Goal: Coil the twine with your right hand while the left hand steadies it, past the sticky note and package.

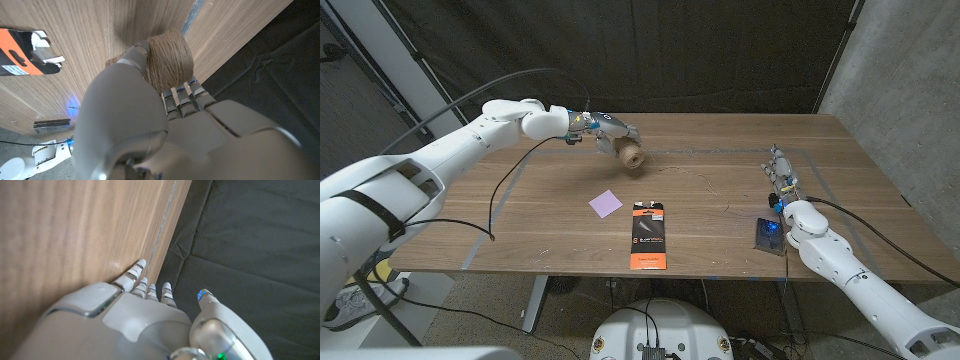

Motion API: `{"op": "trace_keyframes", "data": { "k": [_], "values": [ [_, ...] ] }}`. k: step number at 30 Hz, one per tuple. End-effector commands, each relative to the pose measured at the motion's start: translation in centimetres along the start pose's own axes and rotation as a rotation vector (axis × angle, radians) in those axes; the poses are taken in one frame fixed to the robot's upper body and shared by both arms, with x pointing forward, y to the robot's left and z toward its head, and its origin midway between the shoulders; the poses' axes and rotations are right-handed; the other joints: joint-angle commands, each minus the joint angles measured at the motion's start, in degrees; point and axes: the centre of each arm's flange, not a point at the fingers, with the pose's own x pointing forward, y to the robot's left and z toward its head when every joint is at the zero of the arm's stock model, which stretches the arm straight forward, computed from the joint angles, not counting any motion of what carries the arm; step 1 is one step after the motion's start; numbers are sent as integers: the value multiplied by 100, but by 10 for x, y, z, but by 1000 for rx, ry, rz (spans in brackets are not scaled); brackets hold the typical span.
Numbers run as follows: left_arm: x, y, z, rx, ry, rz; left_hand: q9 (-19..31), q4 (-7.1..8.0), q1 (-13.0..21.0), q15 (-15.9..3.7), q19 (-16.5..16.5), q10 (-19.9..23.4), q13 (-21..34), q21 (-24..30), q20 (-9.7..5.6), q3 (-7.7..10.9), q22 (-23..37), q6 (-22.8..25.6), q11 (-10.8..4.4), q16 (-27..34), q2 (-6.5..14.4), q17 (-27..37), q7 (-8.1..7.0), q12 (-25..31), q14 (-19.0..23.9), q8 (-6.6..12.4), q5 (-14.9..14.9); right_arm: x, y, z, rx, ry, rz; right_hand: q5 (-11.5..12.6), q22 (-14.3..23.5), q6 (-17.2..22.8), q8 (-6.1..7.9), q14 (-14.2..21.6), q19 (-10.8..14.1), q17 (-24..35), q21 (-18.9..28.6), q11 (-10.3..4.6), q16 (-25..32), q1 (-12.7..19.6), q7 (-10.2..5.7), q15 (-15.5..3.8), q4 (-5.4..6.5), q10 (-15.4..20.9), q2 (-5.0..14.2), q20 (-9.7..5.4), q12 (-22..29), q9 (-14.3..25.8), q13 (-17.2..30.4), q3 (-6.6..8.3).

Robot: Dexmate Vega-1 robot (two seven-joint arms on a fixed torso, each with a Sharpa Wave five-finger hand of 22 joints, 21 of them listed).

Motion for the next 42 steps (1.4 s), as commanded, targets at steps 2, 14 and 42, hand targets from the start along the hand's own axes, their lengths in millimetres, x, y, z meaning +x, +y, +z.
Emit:
{"op": "trace_keyframes", "data": {
  "k": [2, 14, 42],
  "values": [
    [1, -2, 1, 5, -3, 3, 32, -6, 23, -61, 49, 66, 23, 27, 25, -11, 17, 87, 5, 36, 67, 377, 2, 40, 104, 40, 50, -6, 0, 35, -59, -99, 10, -9, 15, 53, 61, 22, 52, 12, 22, 1, 45, -44, 9, 9, -10, 47, 0, 15, 36, 14, 15, 57],
    [-3, 1, 3, -12, 4, 22, 57, 3, 32, -67, 49, 84, 50, 46, 24, -28, 26, 90, -1, 48, 65, 362, 17, 54, 122, 77, 63, -8, 8, 45, -103, -116, 27, -10, 15, 81, 62, 45, 69, 3, 26, 6, 48, -26, 4, 14, -35, 83, -16, 15, 43, 14, 14, 70],
    [-8, 23, -3, -90, 45, 117, 102, 16, 44, -61, 35, 114, 101, 81, 35, -57, 43, 106, 3, 65, 73, 326, 11, 76, 144, 153, 94, 5, 27, 64, -240, -88, 140, -10, 14, 180, 79, 104, 88, -39, 26, -8, 41, 96, -54, 6, -172, 219, -74, 24, 74, 11, 8, 115]
  ]
}}
